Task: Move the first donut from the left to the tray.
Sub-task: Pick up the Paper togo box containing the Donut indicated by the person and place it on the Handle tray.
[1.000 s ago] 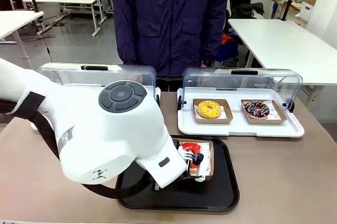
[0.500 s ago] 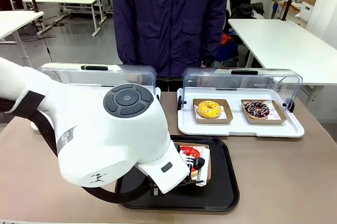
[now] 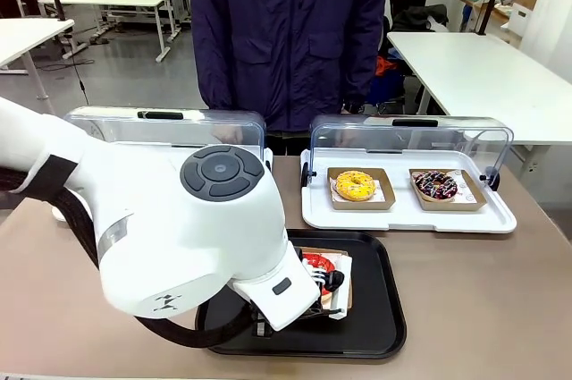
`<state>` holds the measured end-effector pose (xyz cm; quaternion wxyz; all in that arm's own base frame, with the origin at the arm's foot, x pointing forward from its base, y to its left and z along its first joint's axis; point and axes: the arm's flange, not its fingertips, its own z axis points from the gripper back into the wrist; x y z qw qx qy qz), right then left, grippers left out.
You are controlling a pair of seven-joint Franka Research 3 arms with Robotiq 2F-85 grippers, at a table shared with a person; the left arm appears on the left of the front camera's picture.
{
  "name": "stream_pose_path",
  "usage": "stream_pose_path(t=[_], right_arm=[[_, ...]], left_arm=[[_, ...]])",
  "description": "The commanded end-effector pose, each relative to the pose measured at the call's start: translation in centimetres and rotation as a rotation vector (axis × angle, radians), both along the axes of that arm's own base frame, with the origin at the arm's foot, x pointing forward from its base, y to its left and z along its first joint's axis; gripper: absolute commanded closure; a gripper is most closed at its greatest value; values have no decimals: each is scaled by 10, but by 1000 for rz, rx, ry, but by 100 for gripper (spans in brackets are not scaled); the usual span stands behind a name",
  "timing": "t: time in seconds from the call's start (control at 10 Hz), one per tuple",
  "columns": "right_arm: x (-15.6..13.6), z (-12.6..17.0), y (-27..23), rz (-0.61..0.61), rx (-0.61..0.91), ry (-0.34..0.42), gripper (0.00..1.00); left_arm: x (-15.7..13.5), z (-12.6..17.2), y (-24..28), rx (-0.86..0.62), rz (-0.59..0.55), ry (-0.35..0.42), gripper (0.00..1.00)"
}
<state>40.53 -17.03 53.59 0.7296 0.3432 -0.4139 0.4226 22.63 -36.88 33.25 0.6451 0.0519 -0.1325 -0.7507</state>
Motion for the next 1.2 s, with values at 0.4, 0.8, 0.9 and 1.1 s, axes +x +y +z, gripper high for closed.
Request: stream_pose_path(t=[0.4, 0.8, 0.9, 1.1], right_arm=[[1, 3, 2, 6, 8, -19, 0], [1, 3, 2, 6, 8, -19, 0], [1, 3, 2, 6, 8, -19, 0], [1, 3, 2, 6, 8, -19, 0]], left_arm=[[-5, -27, 33, 8, 16, 56, 99], [-7, -24, 32, -28, 3, 45, 42], [-8, -21, 32, -35, 16, 38, 0], [-7, -3, 30, -31, 46, 35, 0]])
